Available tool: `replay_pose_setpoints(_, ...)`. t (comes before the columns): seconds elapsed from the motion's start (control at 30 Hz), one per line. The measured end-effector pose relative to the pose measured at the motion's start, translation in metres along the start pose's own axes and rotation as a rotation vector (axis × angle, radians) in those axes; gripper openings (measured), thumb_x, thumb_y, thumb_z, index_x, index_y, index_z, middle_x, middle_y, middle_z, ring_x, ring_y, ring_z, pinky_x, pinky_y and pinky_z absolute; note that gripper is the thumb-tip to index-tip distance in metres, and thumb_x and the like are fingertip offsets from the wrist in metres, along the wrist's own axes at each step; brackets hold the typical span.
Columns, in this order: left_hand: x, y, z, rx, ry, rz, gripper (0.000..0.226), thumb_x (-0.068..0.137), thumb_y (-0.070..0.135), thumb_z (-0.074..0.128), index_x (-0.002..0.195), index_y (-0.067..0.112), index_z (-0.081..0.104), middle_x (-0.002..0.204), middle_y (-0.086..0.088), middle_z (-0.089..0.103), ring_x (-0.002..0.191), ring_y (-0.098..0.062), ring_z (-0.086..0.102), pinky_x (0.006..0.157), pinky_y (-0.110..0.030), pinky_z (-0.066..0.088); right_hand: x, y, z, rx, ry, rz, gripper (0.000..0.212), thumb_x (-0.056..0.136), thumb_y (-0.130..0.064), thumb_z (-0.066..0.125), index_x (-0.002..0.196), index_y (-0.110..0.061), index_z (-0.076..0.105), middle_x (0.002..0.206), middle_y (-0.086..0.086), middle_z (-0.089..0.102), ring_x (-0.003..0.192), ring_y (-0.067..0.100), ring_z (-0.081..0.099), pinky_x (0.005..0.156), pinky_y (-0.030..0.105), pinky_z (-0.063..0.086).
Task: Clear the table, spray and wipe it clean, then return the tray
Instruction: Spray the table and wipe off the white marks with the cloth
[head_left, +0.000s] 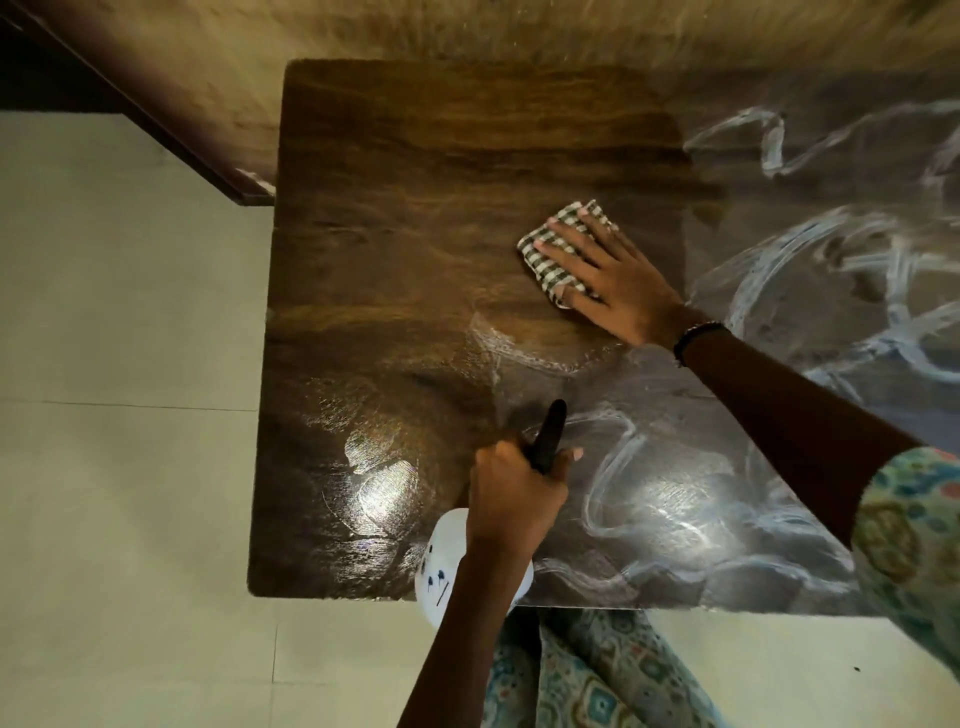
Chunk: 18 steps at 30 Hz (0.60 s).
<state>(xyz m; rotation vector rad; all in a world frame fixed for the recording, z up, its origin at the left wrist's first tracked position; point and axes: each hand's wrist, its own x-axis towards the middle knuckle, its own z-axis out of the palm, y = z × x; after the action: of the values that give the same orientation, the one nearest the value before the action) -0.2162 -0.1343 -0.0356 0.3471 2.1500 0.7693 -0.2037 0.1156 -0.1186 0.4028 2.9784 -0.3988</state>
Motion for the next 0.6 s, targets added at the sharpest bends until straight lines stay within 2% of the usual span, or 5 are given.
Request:
replay_pose_setpoints(0.17, -0.003, -0.013, 0.001, -0.018, 0.035, 0.004, 0.044, 0.070, 0.048, 0.075, 0.080, 0.007, 0.064, 0.074, -0.017, 0.068, 0.072, -0.035, 0.066, 0.061, -0.036, 0.052, -0.005, 0.000, 0.004, 0.013, 0.021, 0.043, 0.057, 0.097, -0.044, 0.032, 0.151, -0.028, 0.024, 0.160, 0.000, 0.018, 0.149, 0.027, 0.007, 0.119, 0.047, 0.014)
replay_pose_setpoints(0.3, -0.004, -0.021, -0.002, -0.028, 0.061, 0.001, 0.070, 0.057, 0.070, 0.066, 0.088, 0.008, 0.067, 0.075, -0.014, 0.069, 0.072, -0.033, 0.067, 0.065, -0.043, 0.056, -0.005, 0.001, 0.002, 0.022, 0.014, 0.040, 0.057, 0.096, -0.043, 0.033, 0.151, -0.027, 0.025, 0.160, 0.001, 0.019, 0.148, 0.028, 0.008, 0.118, 0.048, 0.014)
replay_pose_setpoints(0.43, 0.003, -0.024, -0.012, -0.074, 0.128, -0.015, 0.053, 0.070, 0.051, 0.074, 0.103, 0.010, 0.069, 0.071, -0.018, 0.067, 0.066, -0.037, 0.064, 0.056, -0.041, 0.054, -0.004, -0.007, 0.002, 0.013, 0.016, 0.090, 0.058, 0.095, -0.044, 0.029, 0.151, -0.028, 0.025, 0.160, 0.000, 0.018, 0.148, 0.028, 0.008, 0.119, 0.048, 0.011)
replay_pose_setpoints(0.53, 0.007, -0.027, -0.019, -0.098, 0.173, -0.033, 0.047, 0.069, 0.048, 0.077, 0.085, 0.004, 0.068, 0.072, -0.019, 0.068, 0.071, -0.038, 0.065, 0.063, -0.043, 0.055, 0.004, -0.029, 0.003, 0.062, 0.024, 0.184, 0.060, 0.094, -0.048, 0.023, 0.151, -0.028, 0.023, 0.160, 0.001, 0.016, 0.149, 0.029, 0.005, 0.119, 0.050, 0.009)
replay_pose_setpoints(0.6, 0.007, -0.026, -0.022, -0.122, 0.178, -0.043, 0.040, 0.069, 0.042, 0.079, 0.076, 0.005, 0.067, 0.073, -0.017, 0.069, 0.073, -0.034, 0.067, 0.068, -0.042, 0.055, 0.014, -0.052, 0.006, 0.071, 0.030, 0.153, 0.060, 0.094, -0.048, 0.023, 0.151, -0.028, 0.024, 0.160, 0.002, 0.018, 0.148, 0.031, 0.006, 0.118, 0.052, 0.012)
